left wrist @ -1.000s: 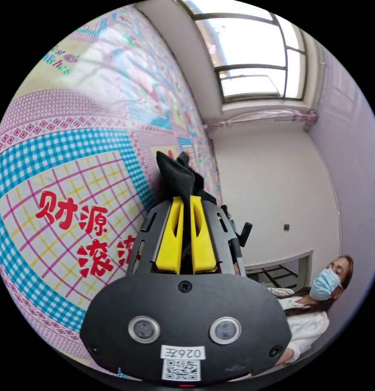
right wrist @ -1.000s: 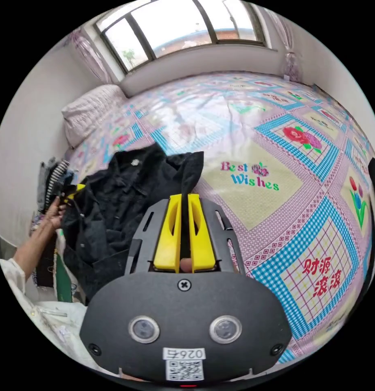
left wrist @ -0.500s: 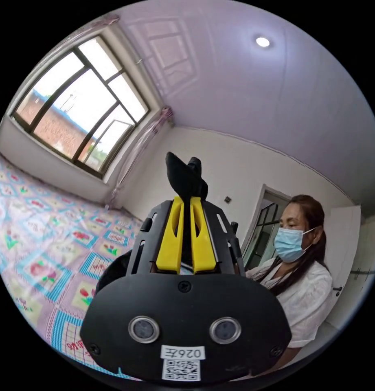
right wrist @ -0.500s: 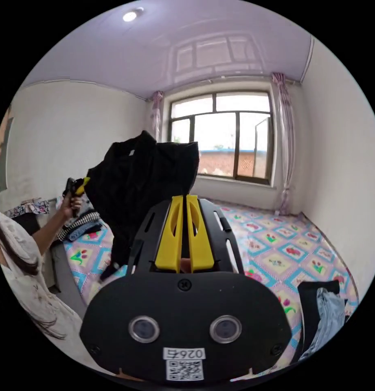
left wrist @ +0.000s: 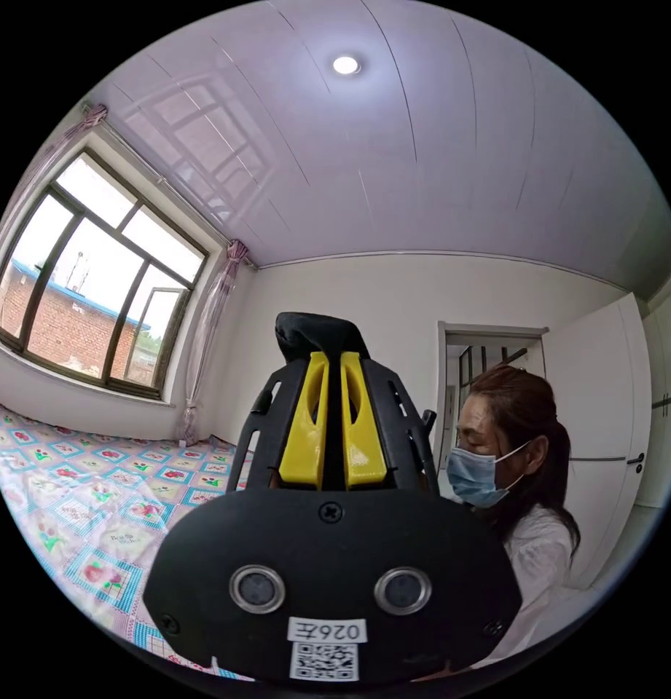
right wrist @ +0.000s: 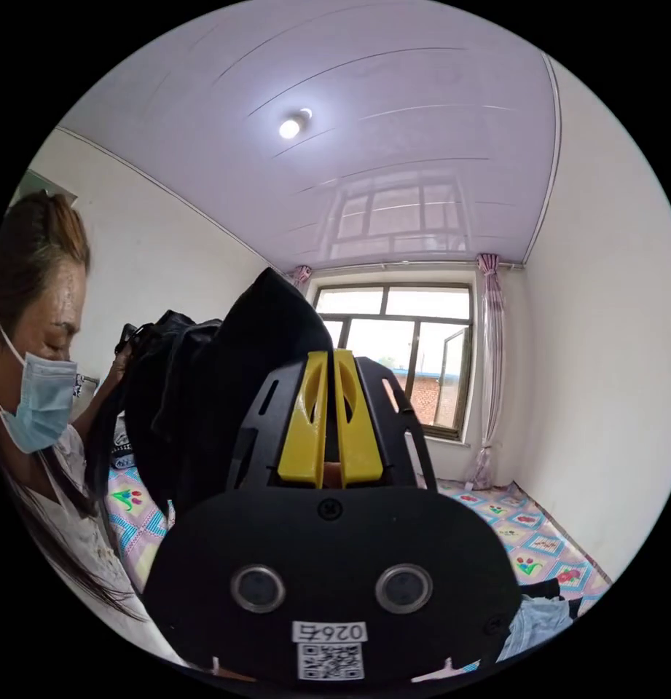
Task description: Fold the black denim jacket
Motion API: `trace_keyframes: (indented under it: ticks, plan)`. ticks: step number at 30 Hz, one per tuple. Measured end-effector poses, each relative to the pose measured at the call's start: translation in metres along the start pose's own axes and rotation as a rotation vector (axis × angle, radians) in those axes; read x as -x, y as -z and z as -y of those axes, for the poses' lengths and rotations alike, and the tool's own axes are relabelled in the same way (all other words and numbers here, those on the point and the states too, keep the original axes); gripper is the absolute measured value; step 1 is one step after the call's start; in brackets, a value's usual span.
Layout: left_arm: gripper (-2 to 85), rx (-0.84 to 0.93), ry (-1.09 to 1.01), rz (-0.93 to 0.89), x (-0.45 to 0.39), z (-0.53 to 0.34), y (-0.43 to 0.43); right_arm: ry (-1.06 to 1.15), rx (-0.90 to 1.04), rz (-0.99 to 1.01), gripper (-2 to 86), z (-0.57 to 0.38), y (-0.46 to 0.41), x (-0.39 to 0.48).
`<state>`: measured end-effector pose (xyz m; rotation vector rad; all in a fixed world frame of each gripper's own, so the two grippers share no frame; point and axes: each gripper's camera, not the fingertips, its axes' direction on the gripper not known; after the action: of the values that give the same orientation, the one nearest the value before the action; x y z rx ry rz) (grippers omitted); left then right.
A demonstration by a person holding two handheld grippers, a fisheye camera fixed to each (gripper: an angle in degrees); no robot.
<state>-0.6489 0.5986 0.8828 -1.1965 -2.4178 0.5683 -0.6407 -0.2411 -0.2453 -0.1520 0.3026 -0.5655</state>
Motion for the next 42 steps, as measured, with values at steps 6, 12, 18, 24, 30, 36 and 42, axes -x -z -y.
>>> trace_keyframes:
  ticks: [6, 12, 18, 24, 30, 36, 42]
  plan:
    - [-0.3, 0.025, -0.02, -0.002, -0.041, -0.022, 0.007, -0.016, -0.039, 0.011, -1.6, 0.008, 0.036, 0.003]
    - [-0.3, 0.037, -0.086, 0.079, -0.084, -0.064, 0.034, -0.064, -0.008, 0.03, -1.6, -0.024, 0.061, 0.007]
    - [-0.4, 0.052, -0.152, 0.24, -0.107, -0.087, 0.045, 0.002, 0.025, 0.024, -1.6, -0.062, 0.056, 0.028]
    - [-0.4, 0.04, -0.104, 0.286, -0.101, -0.096, 0.055, 0.056, -0.007, -0.019, -1.6, -0.092, 0.059, 0.045]
    - [-0.3, 0.069, -0.101, 0.324, -0.082, -0.07, 0.04, 0.092, 0.035, -0.001, -1.6, -0.092, 0.047, 0.029]
    - [0.1, 0.134, -0.031, 0.326, -0.004, -0.045, -0.006, 0.07, 0.121, -0.033, -1.6, -0.119, -0.006, -0.021]
    - [3.2, 0.269, 0.186, 0.377, 0.207, -0.048, -0.088, -0.235, 0.351, 0.07, -1.3, -0.234, -0.182, -0.163]
